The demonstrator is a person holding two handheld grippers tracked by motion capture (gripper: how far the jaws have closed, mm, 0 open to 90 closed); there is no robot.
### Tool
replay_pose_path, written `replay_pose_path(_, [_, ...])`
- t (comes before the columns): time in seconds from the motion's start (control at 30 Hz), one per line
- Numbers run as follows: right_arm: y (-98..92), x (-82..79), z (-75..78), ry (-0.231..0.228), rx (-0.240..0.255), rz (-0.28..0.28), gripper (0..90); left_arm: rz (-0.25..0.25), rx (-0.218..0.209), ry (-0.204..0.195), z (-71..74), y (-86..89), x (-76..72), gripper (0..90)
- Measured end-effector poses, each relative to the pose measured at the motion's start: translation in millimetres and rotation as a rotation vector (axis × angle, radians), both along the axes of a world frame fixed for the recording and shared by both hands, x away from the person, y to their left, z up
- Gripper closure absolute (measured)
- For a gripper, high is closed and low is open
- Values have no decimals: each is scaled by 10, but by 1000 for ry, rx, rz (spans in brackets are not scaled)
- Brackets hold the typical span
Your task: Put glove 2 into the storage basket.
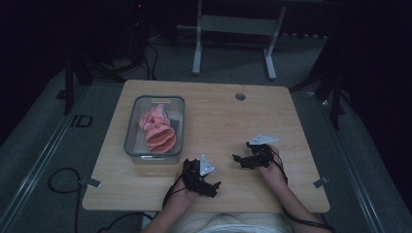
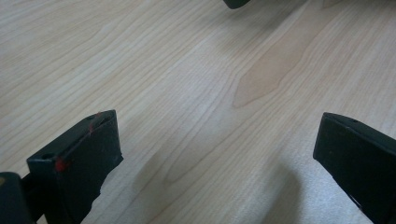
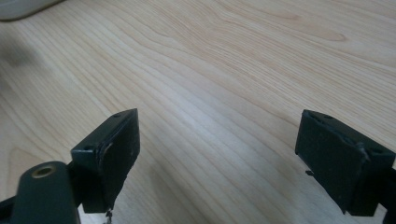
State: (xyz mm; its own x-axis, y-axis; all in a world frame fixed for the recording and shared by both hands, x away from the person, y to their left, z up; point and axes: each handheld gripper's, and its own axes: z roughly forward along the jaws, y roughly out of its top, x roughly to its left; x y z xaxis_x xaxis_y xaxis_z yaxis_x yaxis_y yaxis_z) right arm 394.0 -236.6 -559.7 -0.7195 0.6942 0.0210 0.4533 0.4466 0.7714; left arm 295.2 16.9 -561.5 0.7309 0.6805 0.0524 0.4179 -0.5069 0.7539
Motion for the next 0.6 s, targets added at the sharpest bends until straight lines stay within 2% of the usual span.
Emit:
replay_pose_path(0.2, [-25,6,-8,-5,10,-12,138,8,-16,-10,3,38,-21,5])
replay_pose_path(0.37, [-17,3,-9,-8,4,-13,138,7,-10,-23,6,49,-41,6])
replay_pose_path(0.6, [-21,11,-10,-5,5,-21,138,9,-18,-20,4,70,-30,6])
